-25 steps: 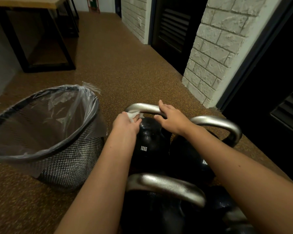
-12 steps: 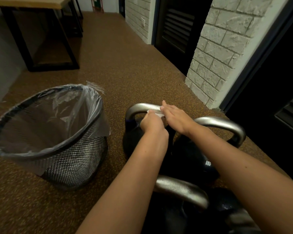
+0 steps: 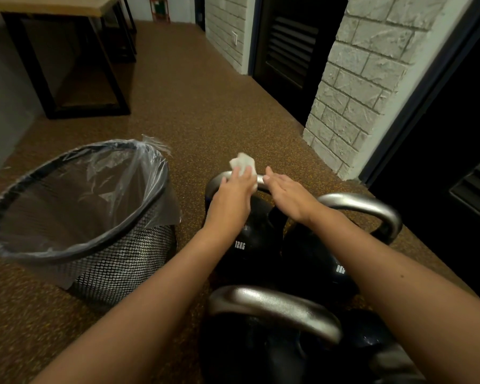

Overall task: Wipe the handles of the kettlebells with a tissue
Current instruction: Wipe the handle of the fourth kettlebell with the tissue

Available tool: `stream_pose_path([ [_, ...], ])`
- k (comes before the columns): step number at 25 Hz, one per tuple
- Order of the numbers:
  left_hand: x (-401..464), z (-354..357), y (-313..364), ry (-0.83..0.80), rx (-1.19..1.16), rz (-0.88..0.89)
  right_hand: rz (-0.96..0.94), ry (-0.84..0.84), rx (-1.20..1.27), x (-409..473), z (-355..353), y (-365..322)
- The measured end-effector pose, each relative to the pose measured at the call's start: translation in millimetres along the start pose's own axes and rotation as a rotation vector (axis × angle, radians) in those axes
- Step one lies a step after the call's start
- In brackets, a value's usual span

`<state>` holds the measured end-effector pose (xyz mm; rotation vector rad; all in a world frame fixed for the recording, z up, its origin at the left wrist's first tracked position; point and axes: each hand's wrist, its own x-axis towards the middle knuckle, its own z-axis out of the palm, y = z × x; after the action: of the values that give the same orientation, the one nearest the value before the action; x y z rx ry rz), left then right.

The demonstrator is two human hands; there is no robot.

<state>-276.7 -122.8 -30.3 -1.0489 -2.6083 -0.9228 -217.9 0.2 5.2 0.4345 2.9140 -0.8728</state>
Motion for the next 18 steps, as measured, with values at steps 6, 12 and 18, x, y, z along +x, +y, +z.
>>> stream_pose_path([
  [6, -10.8, 5.1, -58.4, 0.044, 0.214, 0.439, 0.02, 0.004, 0.004, -1.2, 0.4, -0.8],
  [12, 0.2, 5.2, -46.3, 0.061, -0.001, 0.224, 0.027, 0.022, 0.026, 2.4, 4.6, 2.5],
  [18, 10.8, -0.7, -59.7, 0.13, -0.057, 0.048, 0.037, 0.021, 0.042, 1.7, 3.1, 2.8],
])
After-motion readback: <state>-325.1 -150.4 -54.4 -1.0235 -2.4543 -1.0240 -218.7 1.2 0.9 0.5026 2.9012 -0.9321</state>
